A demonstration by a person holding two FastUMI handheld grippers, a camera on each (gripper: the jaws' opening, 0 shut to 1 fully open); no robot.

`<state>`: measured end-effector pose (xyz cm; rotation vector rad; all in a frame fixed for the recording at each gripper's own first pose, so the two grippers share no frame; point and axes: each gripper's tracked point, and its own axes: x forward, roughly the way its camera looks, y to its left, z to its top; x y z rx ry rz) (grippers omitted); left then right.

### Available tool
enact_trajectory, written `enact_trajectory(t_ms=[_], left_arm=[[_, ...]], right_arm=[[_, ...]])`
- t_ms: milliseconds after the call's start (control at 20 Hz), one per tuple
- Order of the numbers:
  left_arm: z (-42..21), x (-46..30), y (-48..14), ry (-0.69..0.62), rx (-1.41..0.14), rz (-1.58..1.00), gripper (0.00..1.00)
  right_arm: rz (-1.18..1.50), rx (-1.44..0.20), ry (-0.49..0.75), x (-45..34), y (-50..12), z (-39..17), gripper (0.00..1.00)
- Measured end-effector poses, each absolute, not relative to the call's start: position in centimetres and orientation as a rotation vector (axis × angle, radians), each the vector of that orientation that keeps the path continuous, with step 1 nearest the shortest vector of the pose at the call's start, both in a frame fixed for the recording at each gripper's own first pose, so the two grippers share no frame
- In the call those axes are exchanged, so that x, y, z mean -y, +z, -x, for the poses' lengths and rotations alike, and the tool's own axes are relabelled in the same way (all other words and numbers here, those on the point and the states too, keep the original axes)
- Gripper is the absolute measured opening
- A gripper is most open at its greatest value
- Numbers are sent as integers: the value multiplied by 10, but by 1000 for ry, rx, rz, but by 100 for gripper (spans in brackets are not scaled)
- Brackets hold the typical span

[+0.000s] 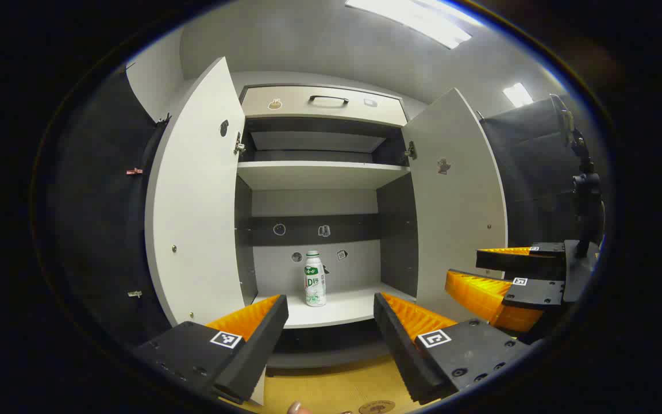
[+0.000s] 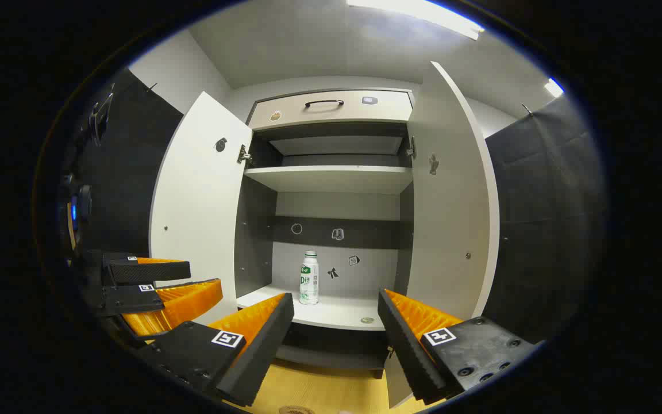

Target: Grasp the bottle in the cabinet with the left hand and place it on the coaster, then close the right door with the right hand and the left door with the left hand.

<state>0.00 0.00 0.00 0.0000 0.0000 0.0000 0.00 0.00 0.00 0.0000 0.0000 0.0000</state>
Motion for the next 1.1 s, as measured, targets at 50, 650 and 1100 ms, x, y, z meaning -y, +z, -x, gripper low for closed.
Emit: enact_trajectory(t_ms=[50,650,1100], left_arm=[[1,-2,1,5,3,3,95],[-3,-4,-2,0,-7,2,95],[-4,-7,-3,-18,-6,-17,95]], right_arm=[[-1,1,4,-1,0,-1,98],[51,-2,57,-12,1,-1,98],[58,-10,24,-7,-1,0,98]])
